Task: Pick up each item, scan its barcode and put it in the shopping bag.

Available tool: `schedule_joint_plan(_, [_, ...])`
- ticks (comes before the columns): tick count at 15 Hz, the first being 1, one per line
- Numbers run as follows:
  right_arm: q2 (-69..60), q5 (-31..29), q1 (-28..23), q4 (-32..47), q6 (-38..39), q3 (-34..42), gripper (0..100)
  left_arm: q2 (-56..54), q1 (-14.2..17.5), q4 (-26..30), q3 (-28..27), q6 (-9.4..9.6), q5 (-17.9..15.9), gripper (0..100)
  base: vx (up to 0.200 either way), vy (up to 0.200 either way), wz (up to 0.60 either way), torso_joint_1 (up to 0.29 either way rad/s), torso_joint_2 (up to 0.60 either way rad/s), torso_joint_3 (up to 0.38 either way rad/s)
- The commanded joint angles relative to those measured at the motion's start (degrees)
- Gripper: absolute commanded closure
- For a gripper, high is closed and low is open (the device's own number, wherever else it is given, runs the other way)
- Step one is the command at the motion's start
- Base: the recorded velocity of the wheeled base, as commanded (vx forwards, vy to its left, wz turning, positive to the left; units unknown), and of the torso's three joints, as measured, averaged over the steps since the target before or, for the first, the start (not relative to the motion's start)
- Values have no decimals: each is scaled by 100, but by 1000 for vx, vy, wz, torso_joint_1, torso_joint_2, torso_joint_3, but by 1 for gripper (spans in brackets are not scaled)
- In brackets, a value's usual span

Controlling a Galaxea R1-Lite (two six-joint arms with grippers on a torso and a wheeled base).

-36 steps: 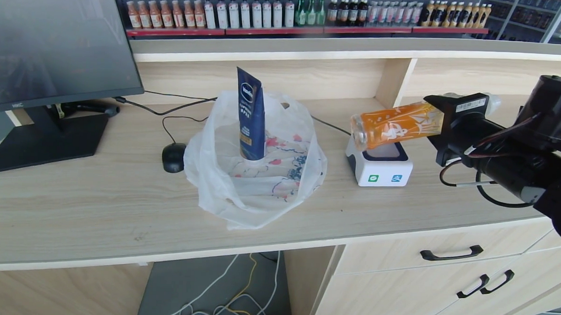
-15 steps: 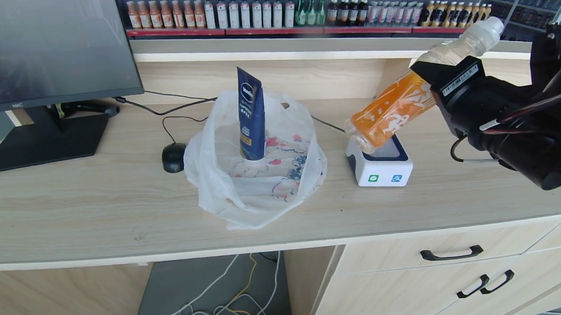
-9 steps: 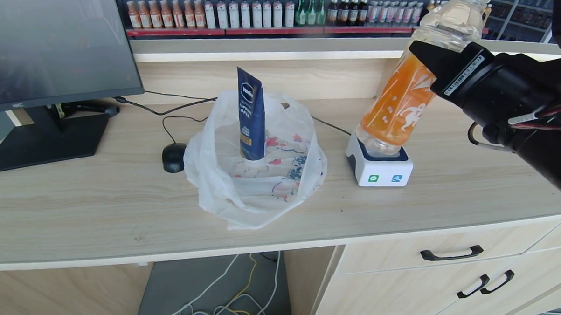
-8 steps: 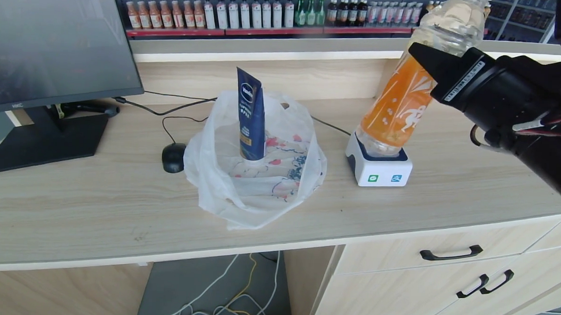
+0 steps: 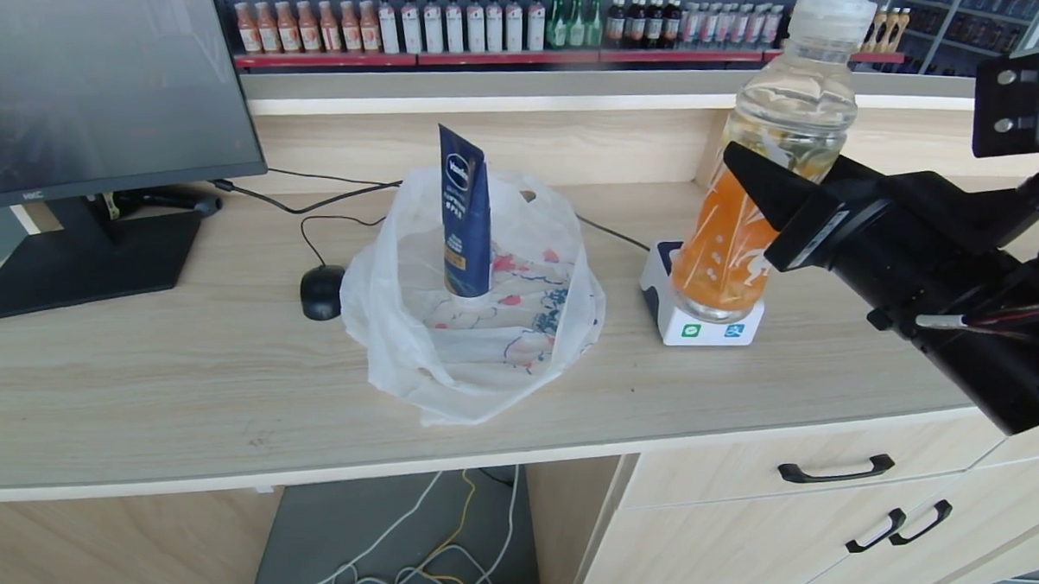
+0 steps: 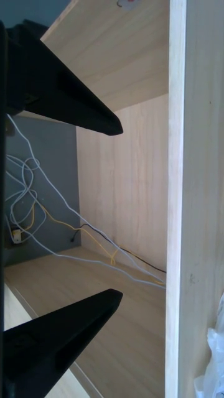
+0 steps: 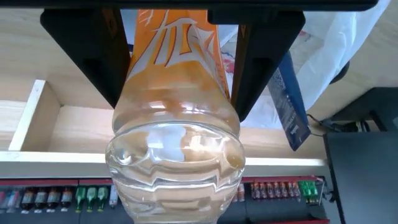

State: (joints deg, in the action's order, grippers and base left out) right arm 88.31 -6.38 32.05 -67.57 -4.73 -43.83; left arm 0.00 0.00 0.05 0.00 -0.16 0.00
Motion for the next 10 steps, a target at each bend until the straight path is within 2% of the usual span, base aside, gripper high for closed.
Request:
schedule_joint_plan(1, [134, 5, -6, -19, -19, 23, 100, 0, 9, 4, 0, -2, 0, 0, 0, 0, 0, 0, 0, 0])
schedule_joint_plan(7, [213, 14, -155, -318, -292, 14, 100, 0, 0, -5, 0, -11, 0, 0, 0, 0, 0, 0, 0, 0])
schedule_joint_plan(10, [196, 22, -208, -353, -283, 23, 100, 0, 9, 4, 0, -11, 0, 0, 0, 200, 0, 4, 1, 2])
